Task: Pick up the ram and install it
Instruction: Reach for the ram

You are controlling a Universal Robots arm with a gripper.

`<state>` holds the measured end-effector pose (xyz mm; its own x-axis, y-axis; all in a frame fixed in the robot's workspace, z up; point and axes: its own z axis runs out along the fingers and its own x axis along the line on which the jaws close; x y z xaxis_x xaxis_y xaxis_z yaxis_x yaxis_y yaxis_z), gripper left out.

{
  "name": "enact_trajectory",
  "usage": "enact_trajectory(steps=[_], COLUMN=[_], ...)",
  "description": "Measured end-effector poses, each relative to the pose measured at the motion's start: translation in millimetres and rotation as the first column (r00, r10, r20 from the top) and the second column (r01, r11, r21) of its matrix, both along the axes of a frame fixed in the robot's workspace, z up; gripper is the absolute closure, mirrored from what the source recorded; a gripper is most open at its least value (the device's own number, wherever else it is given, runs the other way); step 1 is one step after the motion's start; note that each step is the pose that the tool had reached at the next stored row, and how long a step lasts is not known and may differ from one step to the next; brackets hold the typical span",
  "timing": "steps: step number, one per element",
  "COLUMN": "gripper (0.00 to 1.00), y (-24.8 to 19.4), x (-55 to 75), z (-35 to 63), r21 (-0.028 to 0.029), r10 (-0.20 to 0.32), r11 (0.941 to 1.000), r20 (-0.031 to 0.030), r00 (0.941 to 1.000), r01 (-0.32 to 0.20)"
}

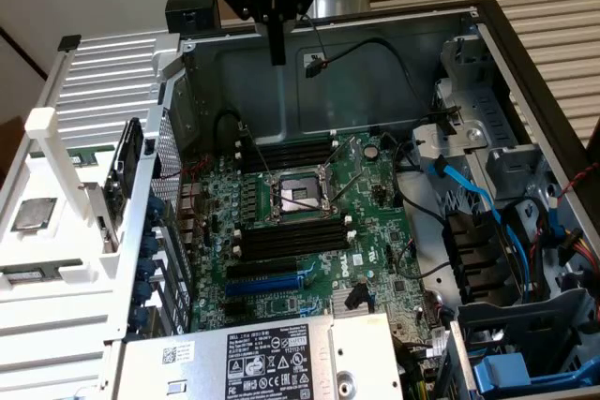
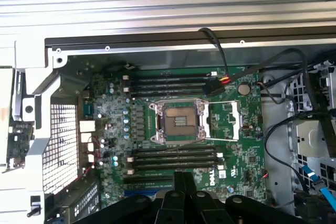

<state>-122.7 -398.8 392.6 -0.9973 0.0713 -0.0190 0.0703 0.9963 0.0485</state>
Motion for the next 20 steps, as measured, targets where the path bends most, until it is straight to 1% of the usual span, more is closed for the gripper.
enact_trajectory(steps=[1, 4, 5, 13, 14, 18, 20], gripper=[0.9, 0.9, 0.9, 0.9, 0.9, 0.9, 0.9], y=[0.0, 0.0, 0.0, 0.0, 0.0, 0.0, 0.0], x=[-0.9, -22.2, -31.6, -67.7, -75.3, -88.3, -95.3], z=[0.0, -0.1, -0.1, -0.2, -0.1, -0.1, -0.1], r21=[0.0, 0.0, 0.0, 0.0001, 0.0, 0.0001, 0.0001], r10=[0.0, 0.0, 0.0, 0.001, 0.002, 0.003, 0.004], r11=[1.0, 1.0, 1.0, 1.0, 1.0, 1.0, 1.0], r20=[0.0, 0.0, 0.0, -0.0006, -0.0048, -0.0245, -0.0312], r00=[1.0, 1.0, 1.0, 1.0, 1.0, 0.9997, 0.9995], r01=[0.0, 0.0, 0.0, -0.001, -0.002, -0.003, -0.004])
